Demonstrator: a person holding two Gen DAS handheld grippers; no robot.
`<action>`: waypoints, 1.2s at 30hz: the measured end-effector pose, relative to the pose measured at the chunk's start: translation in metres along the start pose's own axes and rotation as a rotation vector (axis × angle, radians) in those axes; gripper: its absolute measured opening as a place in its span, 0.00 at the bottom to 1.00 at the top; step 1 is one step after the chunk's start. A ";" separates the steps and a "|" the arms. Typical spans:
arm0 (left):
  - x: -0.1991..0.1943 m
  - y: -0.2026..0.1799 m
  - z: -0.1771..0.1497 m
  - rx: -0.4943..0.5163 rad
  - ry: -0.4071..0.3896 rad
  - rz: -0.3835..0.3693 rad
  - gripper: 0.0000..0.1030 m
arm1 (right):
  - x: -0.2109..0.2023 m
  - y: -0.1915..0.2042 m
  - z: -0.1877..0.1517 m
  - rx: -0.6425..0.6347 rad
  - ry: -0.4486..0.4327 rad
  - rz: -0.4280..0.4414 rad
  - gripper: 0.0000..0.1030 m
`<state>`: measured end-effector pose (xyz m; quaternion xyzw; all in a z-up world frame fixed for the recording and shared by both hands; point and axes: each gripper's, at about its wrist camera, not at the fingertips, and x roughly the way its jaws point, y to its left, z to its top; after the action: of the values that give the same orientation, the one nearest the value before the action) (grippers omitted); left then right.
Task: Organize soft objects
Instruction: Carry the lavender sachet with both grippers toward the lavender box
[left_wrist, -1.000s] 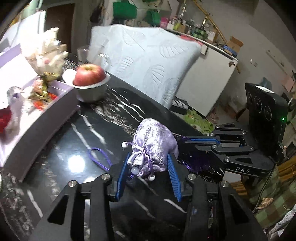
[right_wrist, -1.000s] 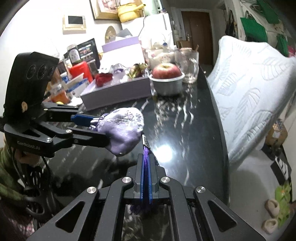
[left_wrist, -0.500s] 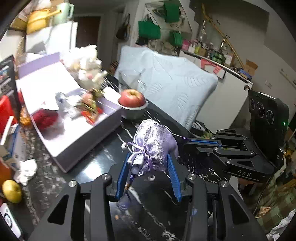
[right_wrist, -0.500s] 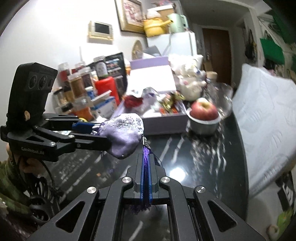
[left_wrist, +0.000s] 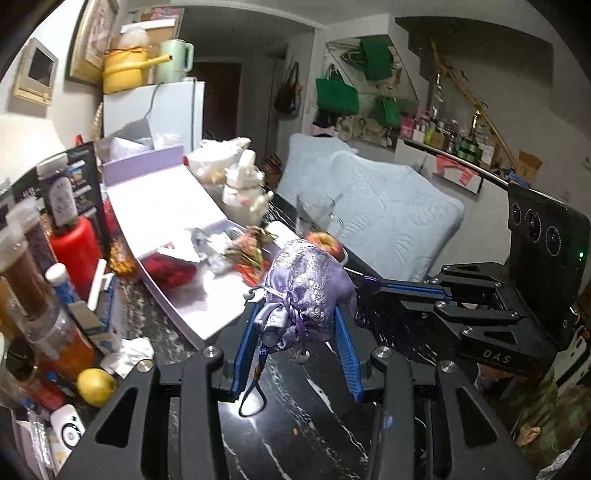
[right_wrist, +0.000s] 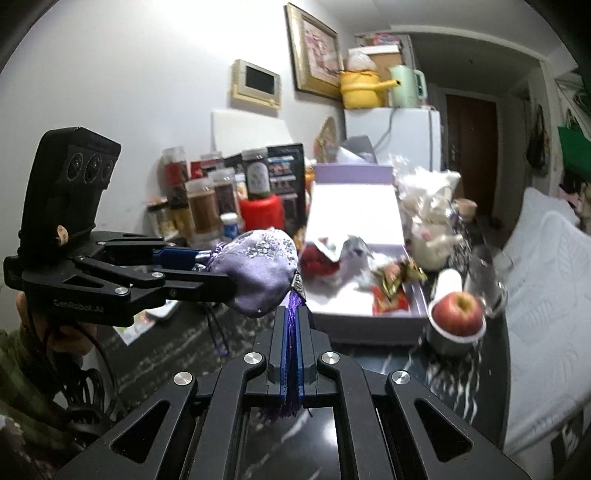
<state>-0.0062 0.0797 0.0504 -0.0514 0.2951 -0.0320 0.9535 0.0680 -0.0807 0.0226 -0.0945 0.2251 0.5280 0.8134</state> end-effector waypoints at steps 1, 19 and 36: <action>-0.003 0.003 0.004 0.000 -0.008 0.007 0.39 | 0.001 0.001 0.004 -0.005 -0.005 0.003 0.04; 0.014 0.038 0.066 0.031 -0.077 0.056 0.39 | 0.026 -0.010 0.078 -0.076 -0.069 0.006 0.04; 0.098 0.090 0.114 0.021 -0.055 0.065 0.39 | 0.103 -0.073 0.128 -0.057 -0.064 -0.034 0.04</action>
<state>0.1420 0.1692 0.0784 -0.0327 0.2698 -0.0026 0.9624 0.2034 0.0221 0.0817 -0.1046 0.1820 0.5231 0.8260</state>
